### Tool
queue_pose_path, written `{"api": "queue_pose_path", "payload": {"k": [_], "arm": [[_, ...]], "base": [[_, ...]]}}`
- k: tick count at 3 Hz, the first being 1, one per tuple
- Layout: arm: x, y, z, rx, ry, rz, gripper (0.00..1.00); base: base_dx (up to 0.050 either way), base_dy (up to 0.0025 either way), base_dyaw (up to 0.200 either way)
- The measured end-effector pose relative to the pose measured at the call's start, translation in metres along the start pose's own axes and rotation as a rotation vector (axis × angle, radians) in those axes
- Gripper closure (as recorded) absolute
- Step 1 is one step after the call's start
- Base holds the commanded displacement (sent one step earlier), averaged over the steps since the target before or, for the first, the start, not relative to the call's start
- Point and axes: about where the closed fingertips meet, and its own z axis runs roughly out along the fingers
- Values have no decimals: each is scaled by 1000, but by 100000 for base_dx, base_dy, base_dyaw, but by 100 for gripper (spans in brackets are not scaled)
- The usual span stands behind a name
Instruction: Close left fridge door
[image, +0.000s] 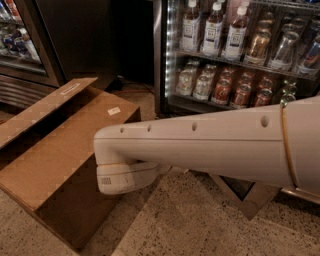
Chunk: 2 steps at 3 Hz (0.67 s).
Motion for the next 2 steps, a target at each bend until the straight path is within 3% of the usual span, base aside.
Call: {"api": "queue_pose_path", "payload": {"k": [1, 2], "arm": [[-19, -8, 9, -18, 5, -30, 99], [-79, -53, 12, -21, -49, -34, 98]], "base": [[0, 0, 0], [0, 0, 0]]}}
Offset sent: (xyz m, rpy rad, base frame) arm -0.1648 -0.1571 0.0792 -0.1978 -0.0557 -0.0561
